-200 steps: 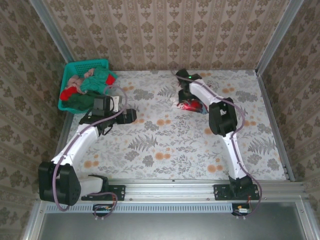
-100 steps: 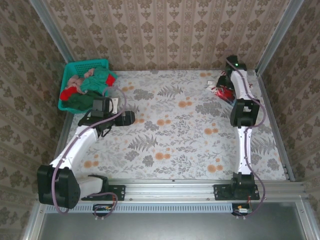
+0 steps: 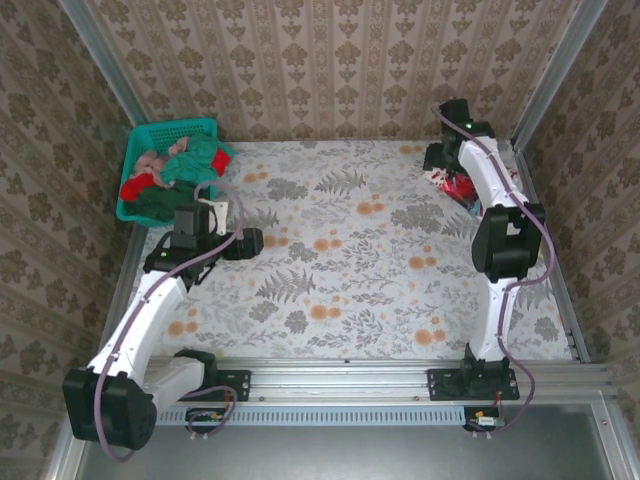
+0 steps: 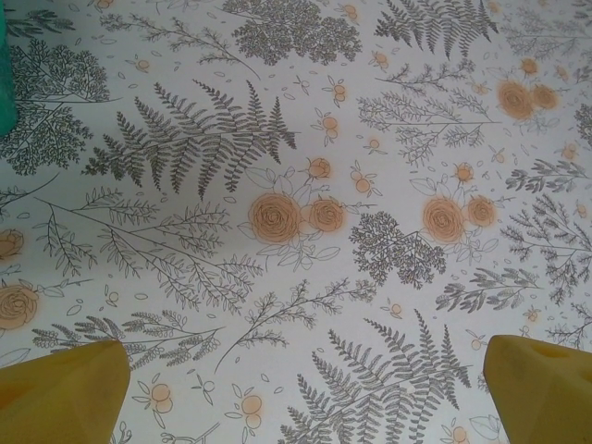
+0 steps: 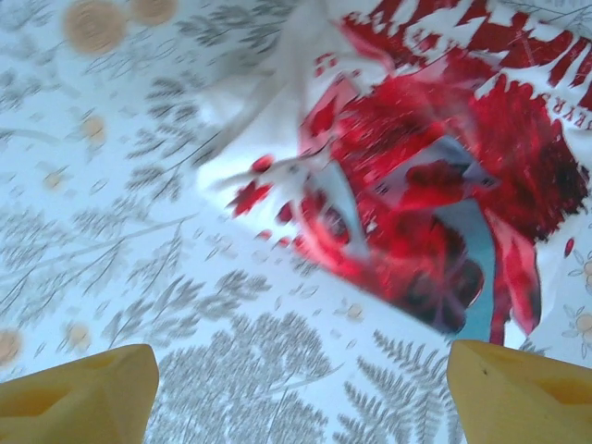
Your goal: Fold and stack the t-shirts
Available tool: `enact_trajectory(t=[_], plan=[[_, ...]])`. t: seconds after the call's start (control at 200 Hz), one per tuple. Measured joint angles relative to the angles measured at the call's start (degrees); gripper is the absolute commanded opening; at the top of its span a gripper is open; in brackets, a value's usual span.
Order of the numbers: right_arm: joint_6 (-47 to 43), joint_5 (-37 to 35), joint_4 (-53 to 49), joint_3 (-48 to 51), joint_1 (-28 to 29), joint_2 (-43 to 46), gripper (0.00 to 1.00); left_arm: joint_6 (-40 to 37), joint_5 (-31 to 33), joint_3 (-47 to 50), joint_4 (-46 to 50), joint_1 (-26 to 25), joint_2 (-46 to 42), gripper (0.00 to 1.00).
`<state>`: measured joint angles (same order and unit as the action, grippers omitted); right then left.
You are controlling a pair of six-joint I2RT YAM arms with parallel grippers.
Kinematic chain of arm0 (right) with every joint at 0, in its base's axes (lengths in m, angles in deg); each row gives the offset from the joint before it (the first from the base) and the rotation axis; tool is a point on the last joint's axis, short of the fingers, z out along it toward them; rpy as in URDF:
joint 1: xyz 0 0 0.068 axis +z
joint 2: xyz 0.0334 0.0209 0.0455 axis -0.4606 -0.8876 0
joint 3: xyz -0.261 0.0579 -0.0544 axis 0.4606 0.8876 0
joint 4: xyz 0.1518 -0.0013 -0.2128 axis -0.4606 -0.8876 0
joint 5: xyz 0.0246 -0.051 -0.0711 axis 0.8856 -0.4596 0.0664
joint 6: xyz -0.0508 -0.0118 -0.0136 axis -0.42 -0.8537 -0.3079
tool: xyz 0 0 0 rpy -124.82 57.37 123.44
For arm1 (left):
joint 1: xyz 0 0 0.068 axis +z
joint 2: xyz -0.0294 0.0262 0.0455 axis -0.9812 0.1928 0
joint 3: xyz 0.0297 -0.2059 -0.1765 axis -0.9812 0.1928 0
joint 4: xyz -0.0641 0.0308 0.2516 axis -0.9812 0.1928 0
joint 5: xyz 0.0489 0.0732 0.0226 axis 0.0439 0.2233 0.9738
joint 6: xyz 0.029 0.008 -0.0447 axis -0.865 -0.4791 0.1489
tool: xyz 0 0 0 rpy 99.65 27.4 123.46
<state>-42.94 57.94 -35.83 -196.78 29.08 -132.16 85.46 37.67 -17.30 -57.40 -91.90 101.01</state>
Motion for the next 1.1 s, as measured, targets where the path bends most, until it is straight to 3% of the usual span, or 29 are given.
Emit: enact_trajectory(t=[0.13,0.26,0.39,0.495,0.57,0.62,0.8,1.01,1.1], plan=[[-2.25,-4.09,1.33,0.68,0.33,-3.69,0.88,-0.04,-0.04,0.0,0.0,0.0,0.02,1.0],[-6.43,-9.62,0.66,-6.49,-0.85,-15.04,0.89,-0.24,-0.02,0.02,0.0,0.0,0.02,1.0],[-10.25,-10.1,-1.01,-12.76,-2.05,-22.8,0.88,-0.44,0.0,0.33,0.02,0.0,0.02,1.0],[-12.46,-9.94,-2.34,-17.77,-2.34,-24.11,0.84,-0.5,0.02,0.39,-0.02,0.0,0.02,1.0],[-13.07,-9.55,-2.16,-21.64,-2.89,-25.59,0.73,-0.66,0.04,0.42,-0.02,0.0,0.02,1.0],[-13.46,-9.44,-2.45,-24.65,-3.34,-27.17,0.71,-0.81,0.09,0.42,-0.02,0.0,0.04,1.0],[-13.66,-9.18,-4.02,-37.51,-4.9,-34.84,0.74,-0.98,0.42,0.42,-0.02,0.2,0.31,1.0],[-14.08,-9.07,-3.37,-39.56,-5.84,-35.93,0.75,-1.03,0.63,0.42,0.0,0.37,1.33,1.0],[-13.38,-9.09,-3.32,-39.89,-6.19,-35.93,0.82,-1.03,0.74,0.42,0.0,0.37,1.33,1.0]])
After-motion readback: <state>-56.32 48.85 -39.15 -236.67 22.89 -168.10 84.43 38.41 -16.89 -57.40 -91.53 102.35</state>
